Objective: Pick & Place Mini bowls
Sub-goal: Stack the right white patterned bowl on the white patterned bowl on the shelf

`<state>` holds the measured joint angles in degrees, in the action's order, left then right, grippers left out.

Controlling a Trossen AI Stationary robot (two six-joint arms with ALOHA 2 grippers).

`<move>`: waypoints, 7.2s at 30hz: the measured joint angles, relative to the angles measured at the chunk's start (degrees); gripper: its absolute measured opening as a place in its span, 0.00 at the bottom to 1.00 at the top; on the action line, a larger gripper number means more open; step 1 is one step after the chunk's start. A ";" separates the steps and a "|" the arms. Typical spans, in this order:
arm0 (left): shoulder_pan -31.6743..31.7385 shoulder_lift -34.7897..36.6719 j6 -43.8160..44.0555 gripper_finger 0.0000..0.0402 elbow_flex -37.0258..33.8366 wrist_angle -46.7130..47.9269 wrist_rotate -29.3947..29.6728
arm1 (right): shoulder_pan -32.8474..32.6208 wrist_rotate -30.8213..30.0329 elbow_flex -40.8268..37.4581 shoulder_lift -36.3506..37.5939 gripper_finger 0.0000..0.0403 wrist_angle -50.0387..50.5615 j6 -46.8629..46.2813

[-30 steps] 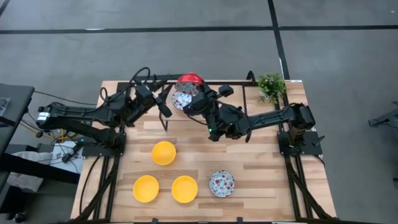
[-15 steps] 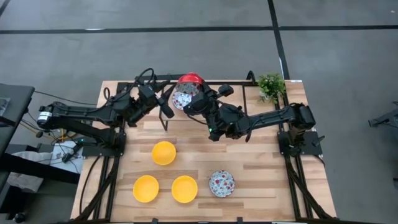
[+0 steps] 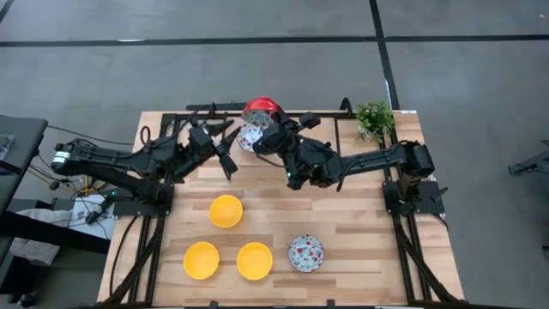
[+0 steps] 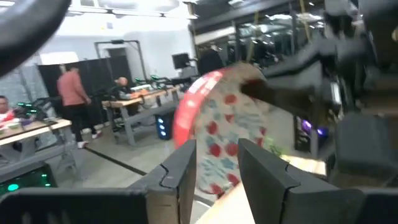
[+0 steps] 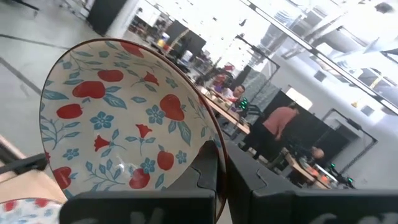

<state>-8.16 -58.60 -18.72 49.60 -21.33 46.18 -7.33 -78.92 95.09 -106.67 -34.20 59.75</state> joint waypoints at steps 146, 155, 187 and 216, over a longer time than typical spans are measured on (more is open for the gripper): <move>33.50 -13.37 56.21 0.03 21.90 56.05 -48.26 | 3.26 67.23 -45.89 67.49 0.30 54.29 -59.33; 34.20 -18.12 60.22 0.03 21.90 57.52 -56.13 | 3.25 69.45 -56.87 72.66 0.30 41.73 -63.25; 39.58 -27.62 57.68 0.03 49.12 86.04 -53.09 | 3.24 70.15 -57.90 72.67 0.30 41.43 -64.31; 38.47 -40.29 51.55 0.03 53.20 95.46 -53.67 | 3.24 70.09 -57.90 72.67 0.31 41.54 -64.33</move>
<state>30.30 -98.89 32.83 102.80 74.13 -7.49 -4.10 -8.83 37.19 -34.00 7.33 -4.58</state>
